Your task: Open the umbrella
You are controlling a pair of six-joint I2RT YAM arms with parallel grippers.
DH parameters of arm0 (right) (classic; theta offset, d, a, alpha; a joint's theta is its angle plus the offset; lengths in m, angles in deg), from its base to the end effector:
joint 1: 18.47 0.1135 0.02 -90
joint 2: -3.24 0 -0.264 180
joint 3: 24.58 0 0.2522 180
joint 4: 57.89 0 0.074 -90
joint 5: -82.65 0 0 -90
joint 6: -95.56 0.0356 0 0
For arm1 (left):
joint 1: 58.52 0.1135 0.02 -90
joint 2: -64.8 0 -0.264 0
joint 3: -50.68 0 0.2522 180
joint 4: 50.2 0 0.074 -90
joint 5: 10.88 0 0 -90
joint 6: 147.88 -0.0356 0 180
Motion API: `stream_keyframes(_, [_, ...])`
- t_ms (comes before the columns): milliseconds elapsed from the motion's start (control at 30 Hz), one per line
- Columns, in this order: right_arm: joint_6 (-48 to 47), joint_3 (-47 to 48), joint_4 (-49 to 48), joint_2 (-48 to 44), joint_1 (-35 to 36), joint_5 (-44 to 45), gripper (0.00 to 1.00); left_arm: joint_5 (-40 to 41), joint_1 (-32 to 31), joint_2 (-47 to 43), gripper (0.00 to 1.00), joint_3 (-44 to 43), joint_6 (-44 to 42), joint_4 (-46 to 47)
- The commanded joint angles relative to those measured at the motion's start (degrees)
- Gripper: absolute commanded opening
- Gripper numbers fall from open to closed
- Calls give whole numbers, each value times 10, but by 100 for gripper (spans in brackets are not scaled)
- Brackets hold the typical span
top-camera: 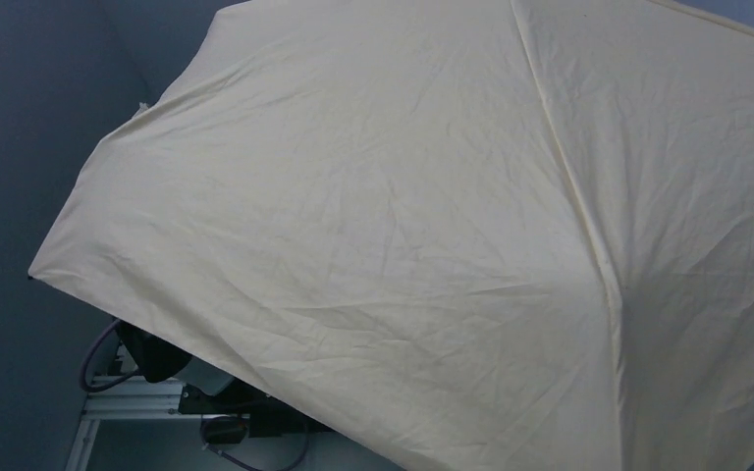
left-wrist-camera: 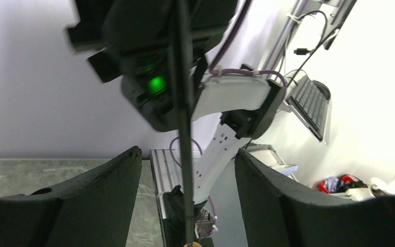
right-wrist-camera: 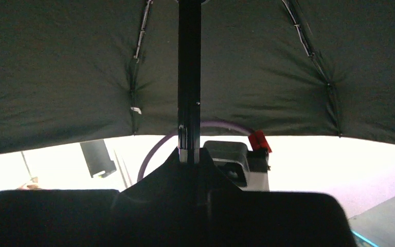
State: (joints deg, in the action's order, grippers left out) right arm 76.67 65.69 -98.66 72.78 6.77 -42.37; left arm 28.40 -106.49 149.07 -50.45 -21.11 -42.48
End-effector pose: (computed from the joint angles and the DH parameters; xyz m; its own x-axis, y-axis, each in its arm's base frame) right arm 0.1838 0.1092 0.5408 -0.3074 0.7117 -0.6316 -0.9453 -0.1525 0.2882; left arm 0.1956 -0.2582 0.4895 -0.3405 -0.1882 -0.9212 0.9209 -0.2642 -0.2864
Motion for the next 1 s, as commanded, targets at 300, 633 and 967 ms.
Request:
stream_keyframes(300, [68, 6, -123, 14, 1, -25, 0, -92, 1, 23, 58, -56, 70, 74])
stream_keyframes(633, [178, 14, -225, 58, 9, -58, 0, -129, -5, 75, 40, -89, 146, 138])
stream_keyframes(967, [113, 4, -139, 28, 9, -87, 8, -49, -4, 31, 0, -87, 45, -40])
